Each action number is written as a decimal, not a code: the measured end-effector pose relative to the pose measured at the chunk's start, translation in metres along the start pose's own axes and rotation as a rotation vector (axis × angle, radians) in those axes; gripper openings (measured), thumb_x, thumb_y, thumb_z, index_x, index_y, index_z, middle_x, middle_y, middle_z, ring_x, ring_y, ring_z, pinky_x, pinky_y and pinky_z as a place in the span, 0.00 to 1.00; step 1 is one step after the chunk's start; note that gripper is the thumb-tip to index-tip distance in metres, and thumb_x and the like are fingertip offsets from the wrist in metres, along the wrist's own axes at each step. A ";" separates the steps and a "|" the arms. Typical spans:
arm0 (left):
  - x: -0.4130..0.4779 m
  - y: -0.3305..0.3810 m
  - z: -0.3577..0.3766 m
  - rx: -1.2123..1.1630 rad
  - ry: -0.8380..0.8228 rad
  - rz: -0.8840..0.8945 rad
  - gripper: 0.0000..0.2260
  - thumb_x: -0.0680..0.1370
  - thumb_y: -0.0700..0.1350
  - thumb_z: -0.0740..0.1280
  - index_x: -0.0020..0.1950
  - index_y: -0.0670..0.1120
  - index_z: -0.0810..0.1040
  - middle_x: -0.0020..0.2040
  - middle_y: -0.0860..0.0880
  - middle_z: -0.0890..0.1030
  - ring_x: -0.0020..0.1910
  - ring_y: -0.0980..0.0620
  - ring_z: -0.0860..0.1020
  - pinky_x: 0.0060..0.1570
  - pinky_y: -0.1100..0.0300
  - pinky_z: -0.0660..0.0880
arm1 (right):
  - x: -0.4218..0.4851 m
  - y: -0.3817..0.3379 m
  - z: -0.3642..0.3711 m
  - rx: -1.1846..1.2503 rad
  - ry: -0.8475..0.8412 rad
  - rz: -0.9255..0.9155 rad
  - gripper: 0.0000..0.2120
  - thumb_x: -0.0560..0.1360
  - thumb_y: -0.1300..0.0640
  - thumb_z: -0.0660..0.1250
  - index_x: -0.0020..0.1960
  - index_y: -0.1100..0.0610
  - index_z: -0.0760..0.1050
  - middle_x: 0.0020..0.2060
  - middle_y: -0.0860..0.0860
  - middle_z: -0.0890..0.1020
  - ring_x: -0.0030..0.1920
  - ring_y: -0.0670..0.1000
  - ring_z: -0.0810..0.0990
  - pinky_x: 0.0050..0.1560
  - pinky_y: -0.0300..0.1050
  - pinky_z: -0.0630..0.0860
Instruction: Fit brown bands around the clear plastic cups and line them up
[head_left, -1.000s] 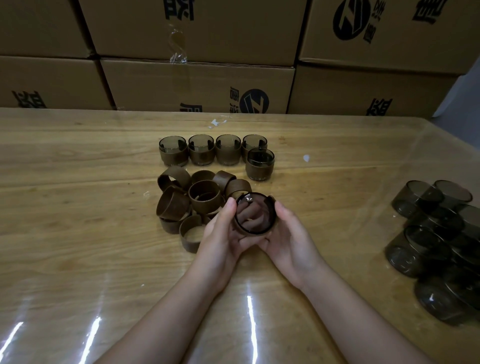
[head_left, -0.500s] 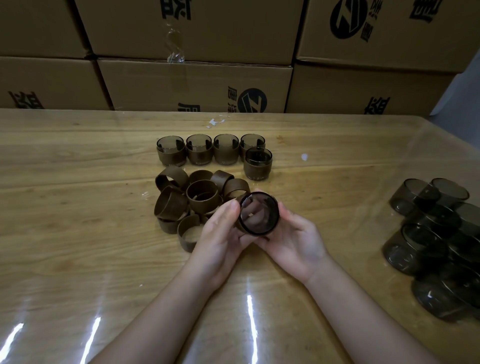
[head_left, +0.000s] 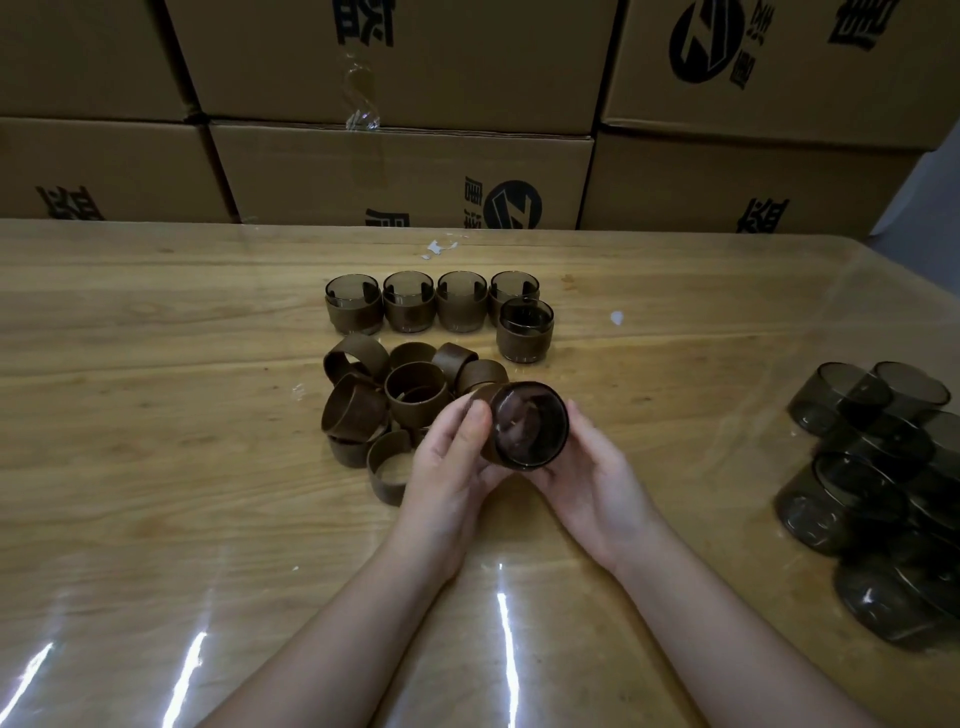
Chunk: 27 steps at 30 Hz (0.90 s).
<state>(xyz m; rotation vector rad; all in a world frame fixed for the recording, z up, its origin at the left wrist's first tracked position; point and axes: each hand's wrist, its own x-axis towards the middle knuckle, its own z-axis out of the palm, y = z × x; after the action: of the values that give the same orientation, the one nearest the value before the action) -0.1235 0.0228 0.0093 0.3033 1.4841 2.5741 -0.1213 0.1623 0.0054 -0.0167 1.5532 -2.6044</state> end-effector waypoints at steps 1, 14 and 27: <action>-0.001 0.000 0.000 0.082 0.040 0.028 0.21 0.71 0.54 0.71 0.59 0.45 0.78 0.56 0.42 0.81 0.58 0.44 0.79 0.53 0.53 0.79 | -0.003 0.001 0.003 -0.157 0.051 -0.069 0.25 0.76 0.43 0.61 0.68 0.56 0.73 0.63 0.56 0.78 0.65 0.54 0.77 0.65 0.53 0.73; -0.003 -0.007 0.001 0.377 0.084 0.151 0.16 0.74 0.53 0.69 0.60 0.53 0.73 0.50 0.56 0.81 0.50 0.64 0.79 0.47 0.70 0.74 | -0.001 0.001 0.001 -0.017 0.106 -0.026 0.17 0.77 0.46 0.61 0.63 0.49 0.77 0.60 0.58 0.80 0.56 0.58 0.82 0.49 0.57 0.81; -0.002 -0.009 0.002 0.443 -0.064 0.167 0.21 0.77 0.46 0.64 0.69 0.54 0.65 0.65 0.57 0.74 0.61 0.64 0.74 0.57 0.69 0.71 | 0.000 0.000 0.002 0.311 -0.206 -0.035 0.27 0.72 0.49 0.73 0.67 0.59 0.72 0.63 0.63 0.77 0.62 0.62 0.77 0.59 0.51 0.76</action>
<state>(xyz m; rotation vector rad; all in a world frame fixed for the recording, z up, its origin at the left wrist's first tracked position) -0.1208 0.0286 0.0019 0.5774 2.0728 2.2950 -0.1216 0.1606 0.0062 -0.2790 1.0822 -2.7385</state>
